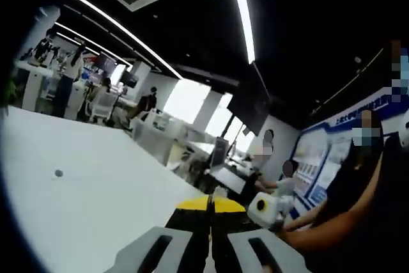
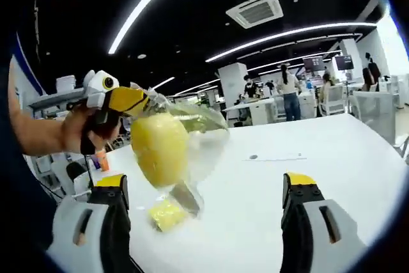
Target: Compare the silicone blocks by pressing each to a similar depth, holding the contact briefly, and releasing to observe deformation and rebound differences across the visible hardness samples.
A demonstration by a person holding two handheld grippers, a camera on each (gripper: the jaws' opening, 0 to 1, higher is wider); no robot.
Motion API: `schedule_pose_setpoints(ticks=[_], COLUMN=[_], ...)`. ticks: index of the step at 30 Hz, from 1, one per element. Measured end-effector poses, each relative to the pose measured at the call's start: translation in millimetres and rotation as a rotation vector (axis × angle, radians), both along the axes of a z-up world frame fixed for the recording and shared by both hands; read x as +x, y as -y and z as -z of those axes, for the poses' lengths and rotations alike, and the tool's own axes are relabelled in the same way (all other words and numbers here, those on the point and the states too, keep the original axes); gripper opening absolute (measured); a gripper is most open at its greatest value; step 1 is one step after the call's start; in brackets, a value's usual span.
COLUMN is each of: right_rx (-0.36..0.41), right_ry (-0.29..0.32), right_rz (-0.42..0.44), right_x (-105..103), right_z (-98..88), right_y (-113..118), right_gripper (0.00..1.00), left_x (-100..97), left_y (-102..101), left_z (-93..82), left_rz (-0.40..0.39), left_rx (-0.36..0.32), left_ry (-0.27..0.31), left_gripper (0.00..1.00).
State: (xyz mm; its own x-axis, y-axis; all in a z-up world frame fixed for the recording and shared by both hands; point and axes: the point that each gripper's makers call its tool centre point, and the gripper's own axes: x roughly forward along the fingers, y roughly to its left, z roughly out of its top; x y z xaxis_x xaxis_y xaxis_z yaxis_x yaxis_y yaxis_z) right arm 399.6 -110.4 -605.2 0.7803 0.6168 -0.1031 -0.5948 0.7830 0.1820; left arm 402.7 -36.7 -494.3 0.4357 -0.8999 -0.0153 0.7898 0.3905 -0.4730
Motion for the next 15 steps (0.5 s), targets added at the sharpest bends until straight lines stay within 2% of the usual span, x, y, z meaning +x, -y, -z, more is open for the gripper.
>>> schedule_pose_setpoints(ticks=[1, 5, 10, 15], right_rx=[-0.028, -0.127, -0.138, -0.113], right_ry=[0.005, 0.008, -0.017, -0.036], right_rz=[0.022, 0.006, 0.014, 0.030], right_x=[-5.6, -20.7, -29.4, -34.5], right_z=[7.1, 25.8, 42.2, 55.7], right_y=[3.4, -0.1, 0.0, 6.2], right_gripper=[0.96, 0.96, 0.96, 0.96], left_x=[0.2, 2.4, 5.5, 5.6], left_y=[0.3, -0.7, -2.6, -2.0], left_z=[1.3, 6.4, 15.6, 25.5], left_rz=[-0.005, -0.017, -0.032, -0.040], left_rx=[-0.002, -0.007, -0.020, -0.020], left_ry=[0.000, -0.008, -0.040, -0.054], left_gripper=[0.00, 0.00, 0.00, 0.00])
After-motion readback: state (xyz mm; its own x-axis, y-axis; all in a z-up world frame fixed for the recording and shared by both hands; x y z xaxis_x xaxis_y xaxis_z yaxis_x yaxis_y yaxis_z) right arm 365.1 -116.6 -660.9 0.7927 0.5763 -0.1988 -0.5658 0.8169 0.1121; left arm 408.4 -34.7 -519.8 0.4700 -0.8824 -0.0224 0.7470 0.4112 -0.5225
